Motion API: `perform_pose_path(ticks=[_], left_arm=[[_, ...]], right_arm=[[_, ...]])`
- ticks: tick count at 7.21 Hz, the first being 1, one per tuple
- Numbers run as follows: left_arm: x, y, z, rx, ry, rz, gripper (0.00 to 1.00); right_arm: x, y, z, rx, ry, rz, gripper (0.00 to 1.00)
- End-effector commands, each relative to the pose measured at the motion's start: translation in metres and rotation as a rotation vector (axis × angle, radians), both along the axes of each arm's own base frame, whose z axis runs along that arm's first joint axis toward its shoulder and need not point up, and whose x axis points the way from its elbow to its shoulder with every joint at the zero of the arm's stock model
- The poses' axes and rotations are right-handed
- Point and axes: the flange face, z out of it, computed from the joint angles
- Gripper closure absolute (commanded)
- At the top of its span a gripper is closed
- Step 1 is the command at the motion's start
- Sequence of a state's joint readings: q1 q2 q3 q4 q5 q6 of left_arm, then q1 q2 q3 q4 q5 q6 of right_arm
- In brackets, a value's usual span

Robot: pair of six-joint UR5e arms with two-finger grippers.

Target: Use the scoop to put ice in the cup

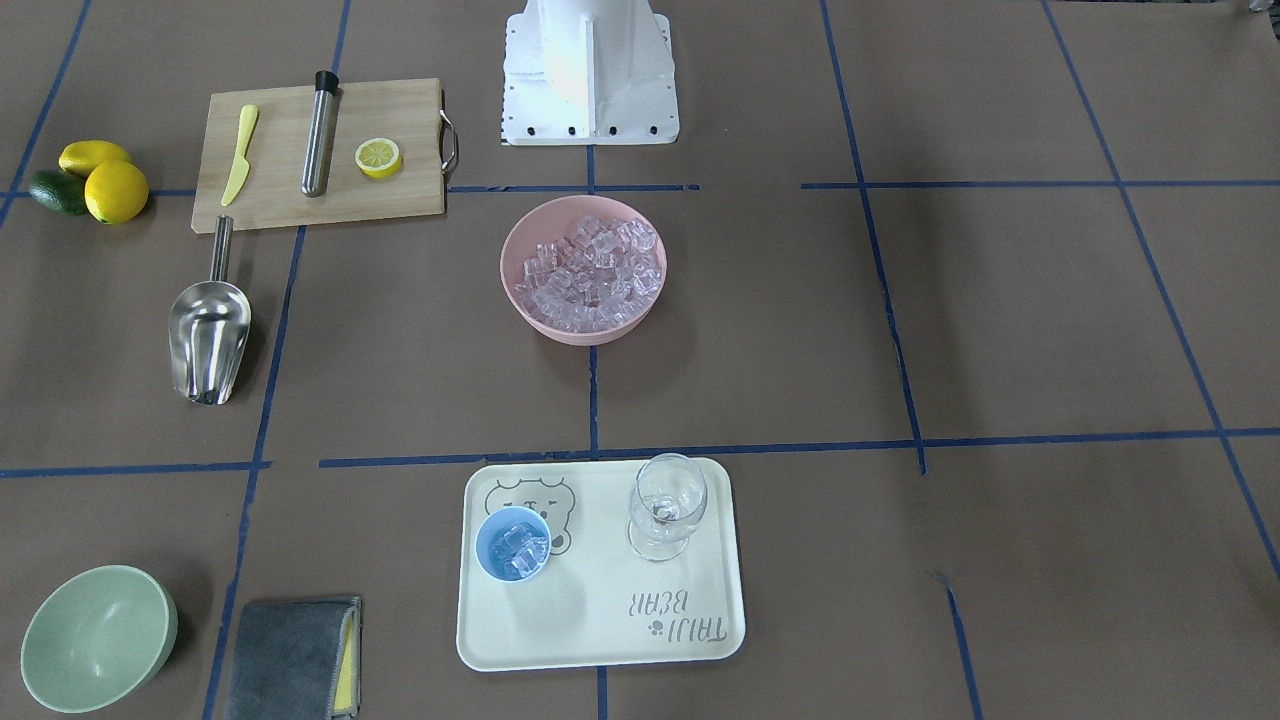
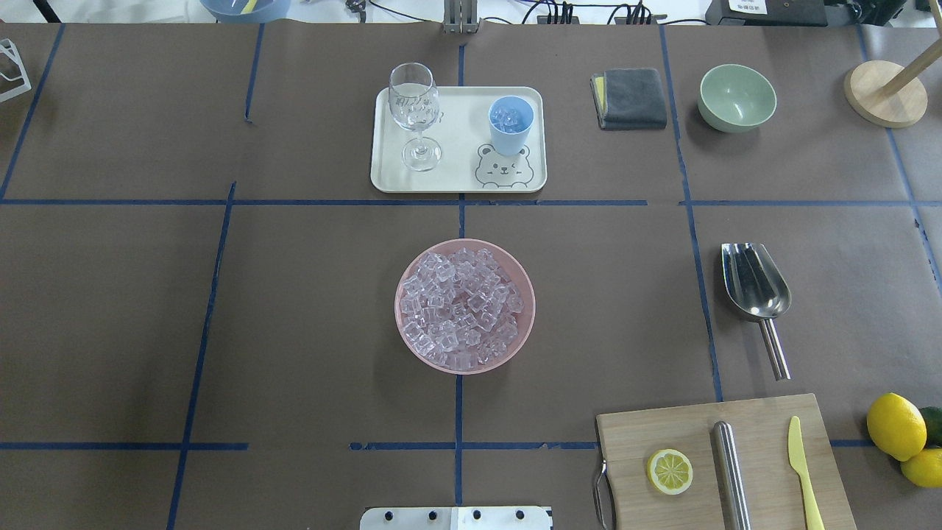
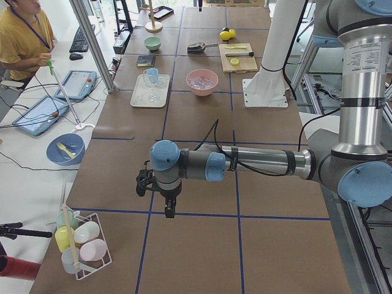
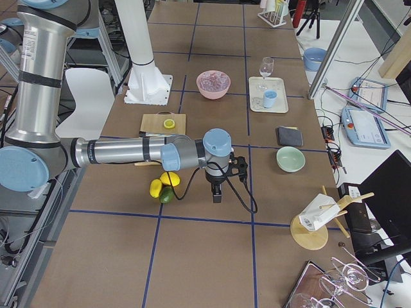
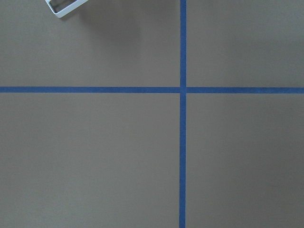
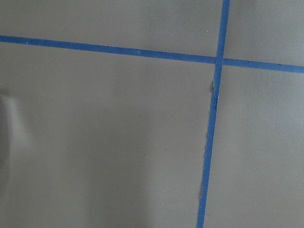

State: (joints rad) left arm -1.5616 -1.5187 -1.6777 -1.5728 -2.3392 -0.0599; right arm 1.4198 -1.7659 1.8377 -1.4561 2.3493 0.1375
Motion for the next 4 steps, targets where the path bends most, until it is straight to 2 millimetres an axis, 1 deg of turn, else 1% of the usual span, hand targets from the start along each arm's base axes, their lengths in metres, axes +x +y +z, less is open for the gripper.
perform_pose_path(ticks=[1,2,3,4], left_arm=[[0.000,0.012,-0.011,0.018,0.000,0.000,0.00],[0.001,0.015,-0.020,0.029,0.000,0.003,0.00],[0.001,0.012,-0.019,0.025,0.000,0.003,0.00],[0.001,0.012,-0.022,0.031,0.001,0.002,0.00]], right_arm=[[0.001,0.004,0.004,-0.006,0.002,0.001,0.00],[0.001,0.009,0.007,-0.011,0.000,0.000,0.00],[0.002,0.009,0.007,-0.011,0.001,0.000,0.00],[0.001,0.008,0.007,-0.012,0.001,0.001,0.00]])
